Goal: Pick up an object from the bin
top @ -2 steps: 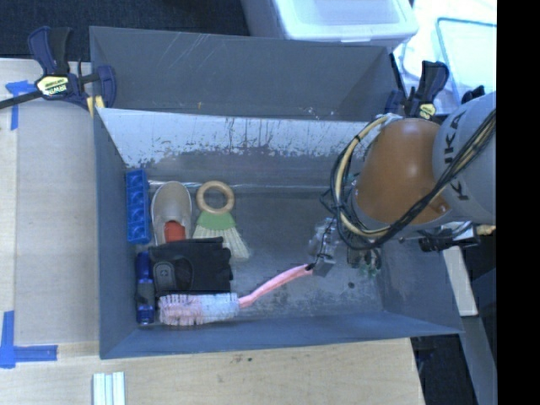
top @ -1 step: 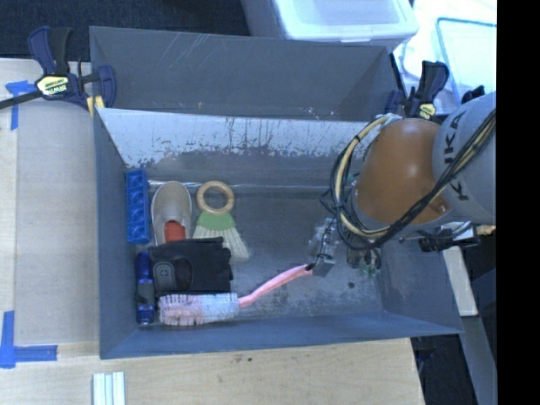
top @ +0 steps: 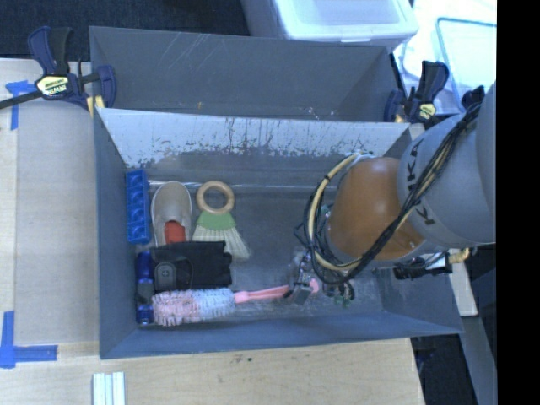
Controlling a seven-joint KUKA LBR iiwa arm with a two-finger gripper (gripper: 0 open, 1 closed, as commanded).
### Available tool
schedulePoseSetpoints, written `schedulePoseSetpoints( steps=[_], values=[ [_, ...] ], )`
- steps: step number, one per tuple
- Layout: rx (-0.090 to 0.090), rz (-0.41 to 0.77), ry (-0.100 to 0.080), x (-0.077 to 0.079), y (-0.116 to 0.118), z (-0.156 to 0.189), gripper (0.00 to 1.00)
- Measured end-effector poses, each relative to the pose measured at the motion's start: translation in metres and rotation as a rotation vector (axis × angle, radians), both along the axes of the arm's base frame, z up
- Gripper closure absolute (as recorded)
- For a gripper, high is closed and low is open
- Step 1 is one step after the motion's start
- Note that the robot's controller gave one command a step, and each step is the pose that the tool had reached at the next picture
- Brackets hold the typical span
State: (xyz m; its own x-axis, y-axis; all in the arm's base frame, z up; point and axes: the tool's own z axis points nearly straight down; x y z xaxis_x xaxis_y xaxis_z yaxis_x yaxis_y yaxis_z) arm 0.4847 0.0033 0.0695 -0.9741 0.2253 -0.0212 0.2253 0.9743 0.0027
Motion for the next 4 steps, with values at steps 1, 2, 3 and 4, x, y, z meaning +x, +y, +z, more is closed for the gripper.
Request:
schedulePoseSetpoints(
  steps=[1,2,3,4],
  values=[
    [-0.006,0.024,-0.013,0.006,0.032,0.002,1.0],
    [-0.006,-0.003,-0.008,0.002,0.007,0.007,1.0],
    [-0.007,0.02,-0.013,0.001,0.026,0.002,1.0],
    [-0.005,-0.023,-0.013,0.0,0.012,0.015,1.0]
  ],
)
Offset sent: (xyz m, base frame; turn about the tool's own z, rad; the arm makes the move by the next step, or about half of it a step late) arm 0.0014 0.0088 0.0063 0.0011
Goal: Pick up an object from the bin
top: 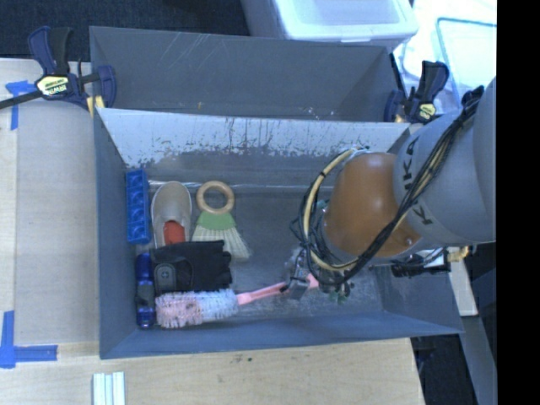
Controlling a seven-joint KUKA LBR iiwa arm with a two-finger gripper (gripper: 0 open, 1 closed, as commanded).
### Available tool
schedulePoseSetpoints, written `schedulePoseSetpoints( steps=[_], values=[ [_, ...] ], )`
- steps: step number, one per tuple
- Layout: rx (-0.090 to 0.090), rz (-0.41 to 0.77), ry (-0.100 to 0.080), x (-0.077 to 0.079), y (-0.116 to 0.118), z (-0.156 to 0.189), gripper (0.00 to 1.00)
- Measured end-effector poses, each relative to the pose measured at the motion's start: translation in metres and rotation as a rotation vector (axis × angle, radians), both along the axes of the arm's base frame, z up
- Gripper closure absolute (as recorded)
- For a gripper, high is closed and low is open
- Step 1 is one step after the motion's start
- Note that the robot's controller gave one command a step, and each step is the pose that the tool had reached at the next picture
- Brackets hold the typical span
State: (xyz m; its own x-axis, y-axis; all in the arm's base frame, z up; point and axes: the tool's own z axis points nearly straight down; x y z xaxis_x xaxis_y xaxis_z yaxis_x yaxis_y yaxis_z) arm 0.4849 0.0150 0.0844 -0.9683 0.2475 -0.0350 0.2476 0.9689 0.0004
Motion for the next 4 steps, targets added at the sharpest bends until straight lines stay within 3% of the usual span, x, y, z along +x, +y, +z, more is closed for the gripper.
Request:
schedulePoseSetpoints(
  steps=[1,2,3,4],
  values=[
    [-0.002,0.035,-0.003,-0.002,0.016,-0.011,1.0],
    [-0.002,0.014,-0.004,0.003,0.0,0.021,1.0],
    [0.0,0.019,-0.004,0.008,0.022,0.009,1.0],
    [-0.003,0.017,-0.009,0.003,0.02,0.023,0.0]
  ],
)
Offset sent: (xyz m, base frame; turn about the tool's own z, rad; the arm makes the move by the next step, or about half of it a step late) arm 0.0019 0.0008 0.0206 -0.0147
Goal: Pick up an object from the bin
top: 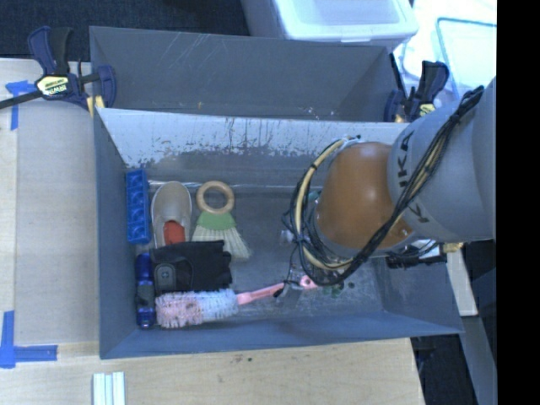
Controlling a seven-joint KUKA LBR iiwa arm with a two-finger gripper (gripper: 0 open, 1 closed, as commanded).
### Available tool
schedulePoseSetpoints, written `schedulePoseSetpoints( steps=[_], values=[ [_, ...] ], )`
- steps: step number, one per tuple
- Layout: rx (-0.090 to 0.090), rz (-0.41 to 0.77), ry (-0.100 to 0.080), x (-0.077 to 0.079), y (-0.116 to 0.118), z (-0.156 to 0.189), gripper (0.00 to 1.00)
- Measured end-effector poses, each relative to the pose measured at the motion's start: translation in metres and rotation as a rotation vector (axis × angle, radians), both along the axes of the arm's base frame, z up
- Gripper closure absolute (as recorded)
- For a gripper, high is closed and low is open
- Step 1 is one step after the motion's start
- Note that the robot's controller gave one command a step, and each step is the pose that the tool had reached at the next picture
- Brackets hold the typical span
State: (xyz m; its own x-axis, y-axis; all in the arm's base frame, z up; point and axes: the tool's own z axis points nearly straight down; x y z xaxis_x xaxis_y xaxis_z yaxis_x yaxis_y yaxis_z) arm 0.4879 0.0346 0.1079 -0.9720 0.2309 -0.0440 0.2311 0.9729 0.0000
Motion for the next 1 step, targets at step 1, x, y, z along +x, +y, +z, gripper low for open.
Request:
schedulePoseSetpoints(
  steps=[1],
  values=[
    [0.0,0.0,0.0,-0.0001,0.0,-0.0002,0.0]
  ],
)
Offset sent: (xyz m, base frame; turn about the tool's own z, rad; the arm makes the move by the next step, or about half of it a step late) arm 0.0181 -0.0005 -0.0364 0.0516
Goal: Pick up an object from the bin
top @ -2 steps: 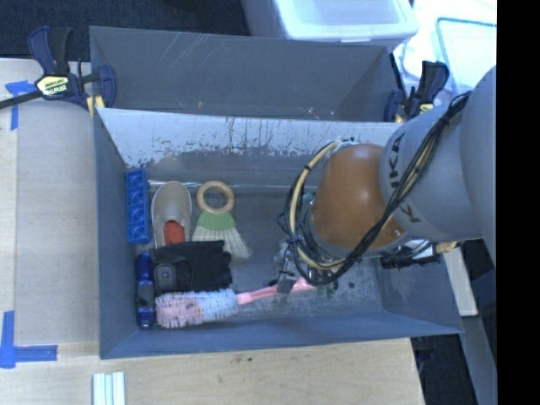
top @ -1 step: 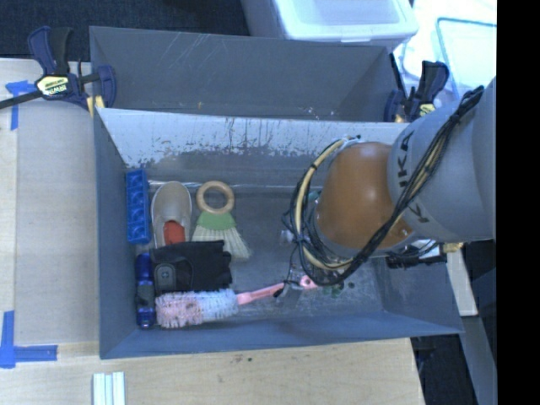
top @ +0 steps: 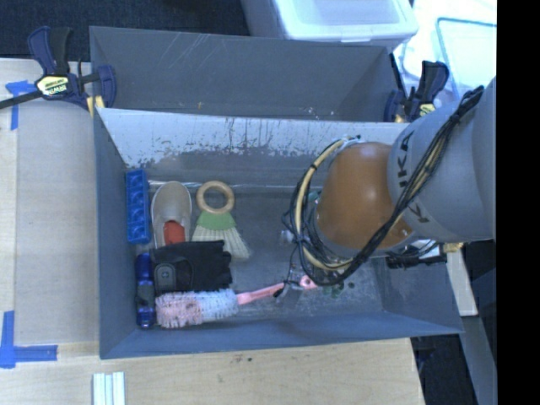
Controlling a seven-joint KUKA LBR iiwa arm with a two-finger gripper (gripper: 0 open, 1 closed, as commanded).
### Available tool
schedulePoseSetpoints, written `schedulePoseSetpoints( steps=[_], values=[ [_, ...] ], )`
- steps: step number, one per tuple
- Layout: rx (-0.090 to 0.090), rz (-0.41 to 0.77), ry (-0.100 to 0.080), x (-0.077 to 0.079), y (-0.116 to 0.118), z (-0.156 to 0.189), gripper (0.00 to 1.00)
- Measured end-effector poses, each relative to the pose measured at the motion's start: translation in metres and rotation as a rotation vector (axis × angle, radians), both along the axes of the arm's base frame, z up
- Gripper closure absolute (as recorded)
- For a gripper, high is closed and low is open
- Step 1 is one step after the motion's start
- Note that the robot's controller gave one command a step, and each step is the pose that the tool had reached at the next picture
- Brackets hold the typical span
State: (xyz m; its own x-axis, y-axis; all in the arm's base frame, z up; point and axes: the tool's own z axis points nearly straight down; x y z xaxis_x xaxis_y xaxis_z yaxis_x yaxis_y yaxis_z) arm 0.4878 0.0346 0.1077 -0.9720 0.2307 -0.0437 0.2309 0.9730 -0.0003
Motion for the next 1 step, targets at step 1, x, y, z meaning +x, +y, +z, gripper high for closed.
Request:
schedulePoseSetpoints(
  steps=[1],
  values=[
    [0.002,-0.049,0.0,0.0183,-0.0004,-0.0364,0.0]
  ],
)
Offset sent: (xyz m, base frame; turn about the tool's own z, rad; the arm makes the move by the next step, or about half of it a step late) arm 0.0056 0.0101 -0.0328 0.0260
